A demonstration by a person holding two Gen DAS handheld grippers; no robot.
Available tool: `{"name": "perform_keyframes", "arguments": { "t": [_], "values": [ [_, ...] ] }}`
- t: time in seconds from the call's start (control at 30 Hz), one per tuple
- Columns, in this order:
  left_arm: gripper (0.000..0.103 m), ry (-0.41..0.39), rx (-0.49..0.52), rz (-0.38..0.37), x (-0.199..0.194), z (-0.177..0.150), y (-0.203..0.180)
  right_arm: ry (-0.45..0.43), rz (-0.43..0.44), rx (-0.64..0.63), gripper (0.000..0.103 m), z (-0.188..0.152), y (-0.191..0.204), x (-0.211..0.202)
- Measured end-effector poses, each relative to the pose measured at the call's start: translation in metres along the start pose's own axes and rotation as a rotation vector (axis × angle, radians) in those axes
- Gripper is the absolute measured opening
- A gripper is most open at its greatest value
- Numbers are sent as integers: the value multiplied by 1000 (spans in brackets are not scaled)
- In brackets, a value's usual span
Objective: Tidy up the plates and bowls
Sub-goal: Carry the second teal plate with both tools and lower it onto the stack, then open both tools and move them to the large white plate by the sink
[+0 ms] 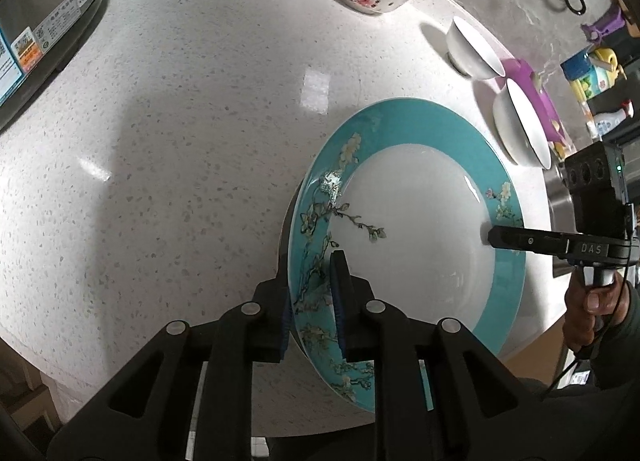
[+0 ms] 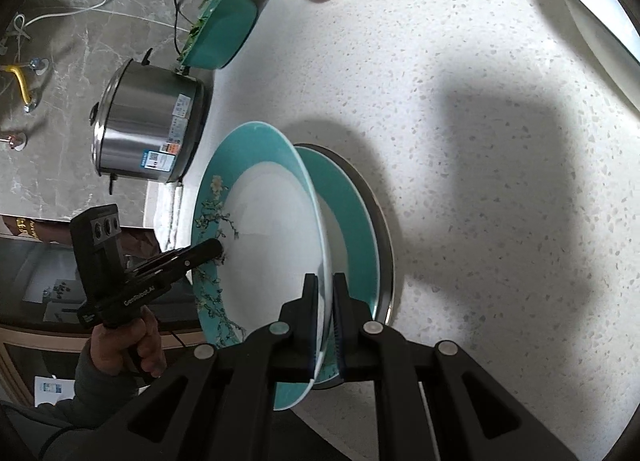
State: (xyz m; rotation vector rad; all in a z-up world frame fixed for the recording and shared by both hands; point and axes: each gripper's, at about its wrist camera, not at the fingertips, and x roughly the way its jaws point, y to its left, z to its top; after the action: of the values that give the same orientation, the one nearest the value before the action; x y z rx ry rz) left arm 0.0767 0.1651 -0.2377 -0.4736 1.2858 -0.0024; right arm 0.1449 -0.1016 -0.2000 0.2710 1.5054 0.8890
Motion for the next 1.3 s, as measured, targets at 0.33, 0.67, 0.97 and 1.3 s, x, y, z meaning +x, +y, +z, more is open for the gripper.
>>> {"name": "perform_keyframes", "arguments": {
  "t": [0.33,0.67,0.97,1.3],
  "values": [
    [20,1,45,37,6,0,-10,-20,-85,-29,11,-4,14,2],
    [22,-19,128,126,12,3,-25,-30,-173,-40,12,-9,18,5],
    [25,-25,168,161,14,3,-27,-54,-316,-131,17,-11,39,8],
    [52,-30,181,168,18,4,-19,-107,-405,-157,35,-22,58,20]
  ]
}}
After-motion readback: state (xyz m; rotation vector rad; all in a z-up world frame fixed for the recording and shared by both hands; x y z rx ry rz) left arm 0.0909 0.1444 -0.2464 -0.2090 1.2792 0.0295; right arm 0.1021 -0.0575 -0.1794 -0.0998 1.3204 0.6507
